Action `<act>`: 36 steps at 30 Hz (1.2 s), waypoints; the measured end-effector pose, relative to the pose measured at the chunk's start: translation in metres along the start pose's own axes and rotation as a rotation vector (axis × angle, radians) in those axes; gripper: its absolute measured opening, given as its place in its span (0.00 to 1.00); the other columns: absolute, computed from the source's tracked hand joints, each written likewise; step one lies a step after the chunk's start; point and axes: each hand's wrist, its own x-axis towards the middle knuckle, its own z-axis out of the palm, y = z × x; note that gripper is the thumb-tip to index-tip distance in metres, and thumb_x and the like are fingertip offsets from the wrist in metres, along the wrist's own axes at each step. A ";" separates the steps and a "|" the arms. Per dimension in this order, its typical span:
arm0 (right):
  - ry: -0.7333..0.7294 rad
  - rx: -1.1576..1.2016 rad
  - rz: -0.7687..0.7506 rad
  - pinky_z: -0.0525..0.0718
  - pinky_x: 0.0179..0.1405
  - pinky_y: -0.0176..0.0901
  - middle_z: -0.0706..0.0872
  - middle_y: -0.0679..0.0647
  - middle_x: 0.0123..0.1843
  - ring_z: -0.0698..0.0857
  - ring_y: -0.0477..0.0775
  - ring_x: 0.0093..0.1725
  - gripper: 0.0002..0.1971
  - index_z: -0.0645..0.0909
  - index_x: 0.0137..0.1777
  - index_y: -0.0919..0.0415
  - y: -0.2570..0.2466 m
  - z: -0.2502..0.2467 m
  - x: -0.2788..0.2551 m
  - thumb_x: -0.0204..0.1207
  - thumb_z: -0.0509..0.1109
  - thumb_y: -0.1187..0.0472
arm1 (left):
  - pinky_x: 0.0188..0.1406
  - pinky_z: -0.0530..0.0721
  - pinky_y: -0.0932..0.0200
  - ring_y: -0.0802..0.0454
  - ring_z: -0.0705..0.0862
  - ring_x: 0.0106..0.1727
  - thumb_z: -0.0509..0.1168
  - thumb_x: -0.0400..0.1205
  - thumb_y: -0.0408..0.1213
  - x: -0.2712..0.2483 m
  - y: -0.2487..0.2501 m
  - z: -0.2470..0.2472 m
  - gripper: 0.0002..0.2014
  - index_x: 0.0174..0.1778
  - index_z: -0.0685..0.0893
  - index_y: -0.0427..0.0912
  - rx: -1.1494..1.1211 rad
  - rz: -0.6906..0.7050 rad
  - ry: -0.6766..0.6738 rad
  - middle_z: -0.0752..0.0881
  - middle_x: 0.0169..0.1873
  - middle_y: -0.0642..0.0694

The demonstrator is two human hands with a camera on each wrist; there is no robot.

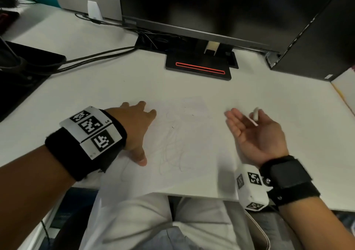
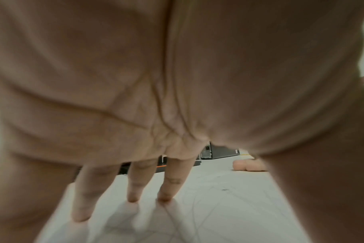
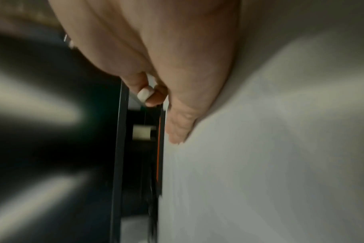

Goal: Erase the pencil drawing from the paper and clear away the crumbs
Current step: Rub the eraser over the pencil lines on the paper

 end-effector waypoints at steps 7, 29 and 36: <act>-0.382 -0.278 0.431 0.81 0.70 0.57 0.87 0.71 0.63 0.85 0.68 0.66 0.24 0.88 0.41 0.70 0.083 0.028 -0.045 0.84 0.60 0.51 | 0.82 0.63 0.37 0.39 0.45 0.87 0.82 0.62 0.62 0.003 -0.004 -0.003 0.70 0.87 0.35 0.55 -0.033 -0.005 0.009 0.37 0.87 0.47; -0.079 -0.144 0.140 0.81 0.71 0.53 0.86 0.70 0.63 0.85 0.65 0.68 0.33 0.84 0.28 0.65 0.045 0.062 0.039 0.91 0.52 0.51 | 0.82 0.63 0.39 0.43 0.44 0.88 0.83 0.62 0.60 -0.003 -0.007 -0.005 0.77 0.83 0.24 0.45 -0.111 -0.012 0.015 0.43 0.88 0.47; -0.171 -0.063 0.097 0.88 0.61 0.53 0.86 0.68 0.66 0.88 0.66 0.65 0.19 0.79 0.40 0.60 0.052 0.068 0.019 0.90 0.56 0.53 | 0.84 0.58 0.41 0.43 0.42 0.88 0.83 0.62 0.60 0.000 -0.005 -0.006 0.77 0.83 0.24 0.46 -0.102 -0.003 0.008 0.40 0.88 0.49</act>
